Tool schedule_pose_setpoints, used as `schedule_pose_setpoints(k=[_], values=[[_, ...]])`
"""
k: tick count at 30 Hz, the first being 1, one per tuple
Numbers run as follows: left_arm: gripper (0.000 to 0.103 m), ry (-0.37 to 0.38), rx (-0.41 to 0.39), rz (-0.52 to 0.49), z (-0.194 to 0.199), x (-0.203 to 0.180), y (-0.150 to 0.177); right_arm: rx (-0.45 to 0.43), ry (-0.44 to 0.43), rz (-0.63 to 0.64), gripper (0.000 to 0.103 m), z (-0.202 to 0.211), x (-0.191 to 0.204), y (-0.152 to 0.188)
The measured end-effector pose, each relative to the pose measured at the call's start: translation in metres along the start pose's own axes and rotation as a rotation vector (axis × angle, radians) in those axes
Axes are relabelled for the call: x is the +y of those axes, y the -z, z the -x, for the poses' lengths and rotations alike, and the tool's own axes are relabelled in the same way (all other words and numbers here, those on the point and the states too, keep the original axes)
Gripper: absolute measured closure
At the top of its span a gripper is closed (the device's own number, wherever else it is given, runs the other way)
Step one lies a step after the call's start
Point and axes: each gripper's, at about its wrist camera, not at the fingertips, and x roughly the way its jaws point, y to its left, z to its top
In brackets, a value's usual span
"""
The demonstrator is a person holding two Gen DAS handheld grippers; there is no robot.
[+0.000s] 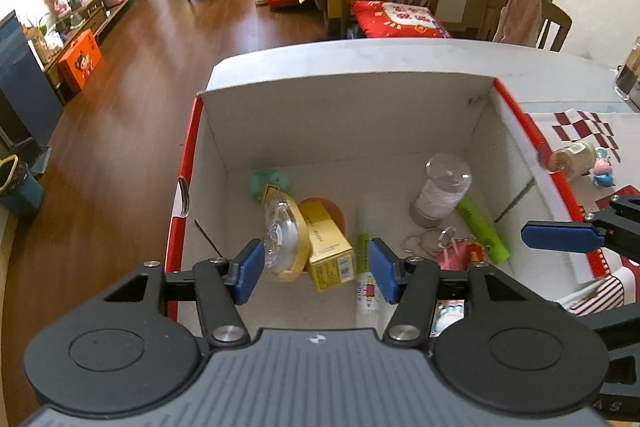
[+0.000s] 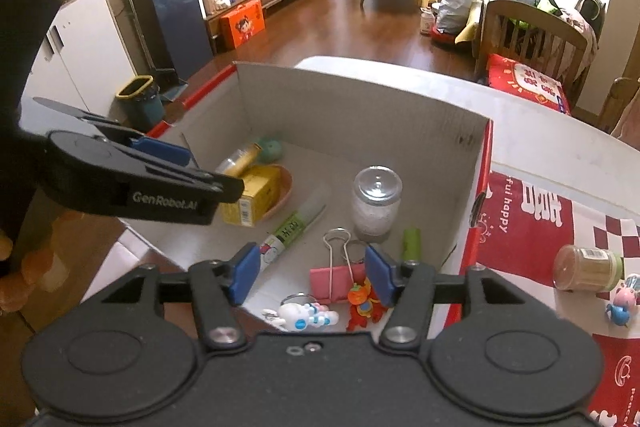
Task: Organize rigid objects
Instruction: 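Move both tools out of the box back over the remaining items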
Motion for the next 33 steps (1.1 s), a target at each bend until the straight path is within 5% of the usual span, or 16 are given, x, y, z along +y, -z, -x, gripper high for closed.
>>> schedule_pose_setpoints(k=[21,24,31,33], values=[[0.044,0.067,-0.124,-0.043,0.066,-0.066,0.008,-0.133,-0.024,-0.011,0.031,0.079,-0.03,0.026],[0.034,0.081,-0.132,-0.043,0.07,-0.08,0.007,-0.15,-0.015,-0.008,0.026,0.091,-0.042,0.035],[0.033,0.113,-0.142,-0.061,0.07,-0.128,0.003,-0.178,0.01,-0.008,0.012,0.116,-0.081,0.055],[0.026,0.108,-0.166,-0.052,0.071,-0.14,0.005,-0.19,0.018,-0.02,0.007,0.123,-0.097,0.063]])
